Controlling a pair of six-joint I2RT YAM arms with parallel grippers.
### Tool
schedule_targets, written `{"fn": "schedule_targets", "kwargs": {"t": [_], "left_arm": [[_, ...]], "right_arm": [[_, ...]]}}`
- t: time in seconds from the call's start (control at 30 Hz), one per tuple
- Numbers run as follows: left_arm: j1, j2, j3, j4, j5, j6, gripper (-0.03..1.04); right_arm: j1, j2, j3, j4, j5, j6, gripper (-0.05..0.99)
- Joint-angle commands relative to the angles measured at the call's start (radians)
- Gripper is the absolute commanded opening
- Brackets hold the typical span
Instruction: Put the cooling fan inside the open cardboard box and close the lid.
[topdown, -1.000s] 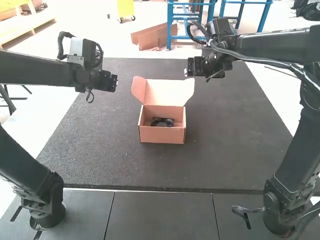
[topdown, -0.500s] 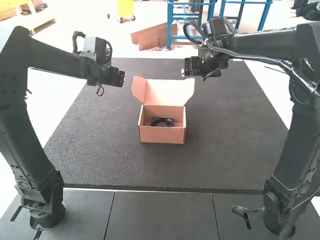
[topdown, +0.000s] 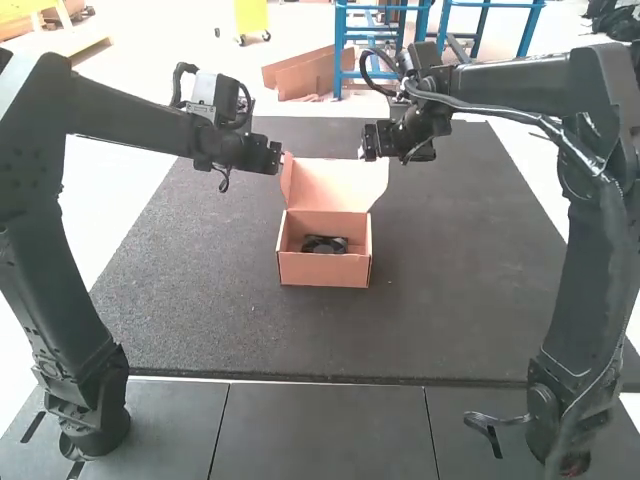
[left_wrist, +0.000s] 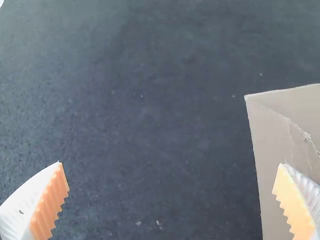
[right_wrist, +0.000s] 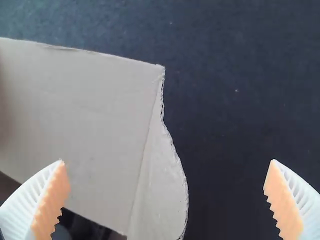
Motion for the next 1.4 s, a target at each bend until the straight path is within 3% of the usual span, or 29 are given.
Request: {"fn": "schedule_targets", "kwargs": {"t": [0.0,0.23,0.47,0.87,1.07,1.3,1.37], "left_arm": [[-0.001,0.020,0.032,0.006,0.027,-0.020,0.97],[0.000,0.020,0.032,0.004,0.027,-0.023,0.97],[0.000,0.020,0.032,0.003,0.027,-0.023,0.97],[0.000,0.020,0.032,0.009,0.027,-0.023,0.97],[0.003,0.020,0.032,0.004,0.027,-0.021,0.97],[0.002,0.020,0.030,0.006,0.027,-0.021,0.97],[0.000,0.020,0.030,0.008,0.027,-0.021,0.97]], "right_arm": [[-0.007,0.014,0.056,-0.003,-0.012,-0.012,0.88],[-0.014,0.057,0.116,-0.006,-0.039,-0.011,0.79],[-0.014,0.078,0.134,-0.013,-0.061,0.003,0.53],[-0.016,0.095,0.143,-0.068,-0.062,0.003,0.43],[-0.016,0.095,0.146,-0.067,-0.066,0.009,0.23],[-0.016,0.095,0.145,-0.067,-0.066,0.021,0.18],[-0.016,0.095,0.146,-0.067,-0.066,0.021,0.12]]}}
